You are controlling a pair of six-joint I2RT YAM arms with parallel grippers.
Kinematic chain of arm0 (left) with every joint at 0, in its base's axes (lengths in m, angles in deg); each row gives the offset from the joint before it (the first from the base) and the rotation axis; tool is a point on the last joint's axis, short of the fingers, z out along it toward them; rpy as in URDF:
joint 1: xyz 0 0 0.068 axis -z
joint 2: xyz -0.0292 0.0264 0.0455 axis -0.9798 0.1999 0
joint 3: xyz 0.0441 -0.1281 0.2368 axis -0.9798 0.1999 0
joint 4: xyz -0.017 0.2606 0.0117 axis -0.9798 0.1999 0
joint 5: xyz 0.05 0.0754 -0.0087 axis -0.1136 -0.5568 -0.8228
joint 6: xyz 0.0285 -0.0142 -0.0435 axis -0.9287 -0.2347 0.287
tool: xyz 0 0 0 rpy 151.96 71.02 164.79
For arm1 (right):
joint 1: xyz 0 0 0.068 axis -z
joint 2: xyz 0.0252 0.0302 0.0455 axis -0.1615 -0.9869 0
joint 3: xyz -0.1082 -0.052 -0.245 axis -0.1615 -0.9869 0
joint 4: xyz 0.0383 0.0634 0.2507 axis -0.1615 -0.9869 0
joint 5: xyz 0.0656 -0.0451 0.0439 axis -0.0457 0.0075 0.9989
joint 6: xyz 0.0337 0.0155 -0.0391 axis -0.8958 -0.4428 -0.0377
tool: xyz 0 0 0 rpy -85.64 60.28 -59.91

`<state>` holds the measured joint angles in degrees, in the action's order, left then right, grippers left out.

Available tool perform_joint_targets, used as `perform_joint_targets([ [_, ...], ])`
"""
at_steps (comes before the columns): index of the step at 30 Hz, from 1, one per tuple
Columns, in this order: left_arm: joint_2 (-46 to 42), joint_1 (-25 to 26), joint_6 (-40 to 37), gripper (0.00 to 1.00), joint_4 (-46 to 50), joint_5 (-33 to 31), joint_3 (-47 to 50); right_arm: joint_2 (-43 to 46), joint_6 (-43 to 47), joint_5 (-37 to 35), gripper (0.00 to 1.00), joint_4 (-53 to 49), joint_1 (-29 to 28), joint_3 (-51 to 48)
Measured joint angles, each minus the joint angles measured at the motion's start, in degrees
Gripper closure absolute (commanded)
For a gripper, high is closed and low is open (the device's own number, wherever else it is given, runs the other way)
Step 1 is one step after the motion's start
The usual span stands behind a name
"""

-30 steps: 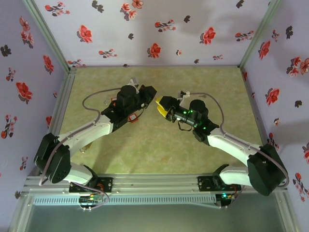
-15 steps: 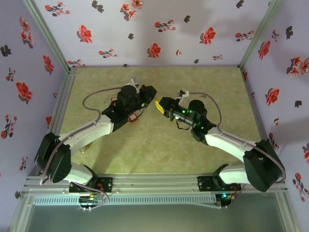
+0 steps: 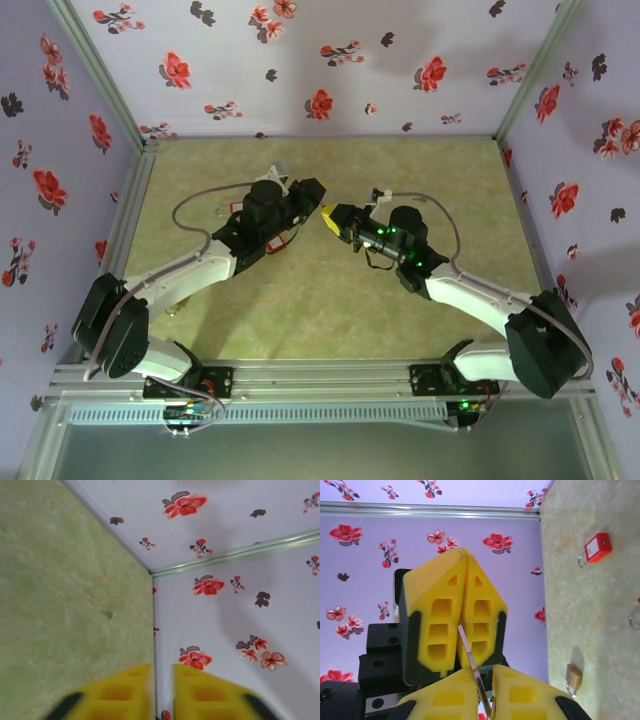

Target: Unlock with the key

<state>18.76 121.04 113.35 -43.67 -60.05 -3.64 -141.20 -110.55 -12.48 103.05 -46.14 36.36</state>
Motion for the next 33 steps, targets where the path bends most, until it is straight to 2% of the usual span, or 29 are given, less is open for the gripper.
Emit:
perform_joint_targets([
  [1,-0.3,-0.4,-0.3,0.32,0.5,-0.1,0.5,0.5,0.9,0.2,1.00,-2.3,0.2,0.3],
  [5,-5.0,-4.4,-2.2,0.01,7.8,-0.2,2.0,3.7,6.8,1.4,1.00,-16.2,2.3,4.0],
  [8,-10.8,-10.2,-8.3,0.00,19.6,0.3,1.0,6.5,15.2,2.1,1.00,-31.8,4.9,10.0],
  [11,-12.4,-15.4,-20.4,0.00,34.8,0.6,-5.1,7.5,23.9,2.4,1.00,-45.5,7.4,16.1],
  [15,-6.5,-16.1,-41.3,0.03,52.1,1.1,-15.4,6.9,32.0,3.0,1.00,-58.1,9.7,19.5],
  [18,-1.1,-15.4,-57.4,0.07,59.4,1.8,-17.0,4.8,34.8,4.0,1.00,-62.9,10.1,19.6],
  [22,0.7,-15.0,-76.8,0.11,61.2,4.6,-11.0,2.0,36.5,5.3,1.00,-65.8,10.1,20.2],
  [25,1.3,-15.3,-88.3,0.19,61.2,7.4,-7.6,1.0,37.4,5.9,1.00,-66.8,10.1,21.5],
  [29,6.3,-16.1,-99.6,0.23,60.6,9.9,-8.2,0.9,37.8,6.8,1.00,-67.1,10.1,23.0],
  [33,13.0,-16.9,-106.3,0.21,59.0,10.8,-8.8,0.9,37.9,7.5,1.00,-67.2,10.1,23.3],
])
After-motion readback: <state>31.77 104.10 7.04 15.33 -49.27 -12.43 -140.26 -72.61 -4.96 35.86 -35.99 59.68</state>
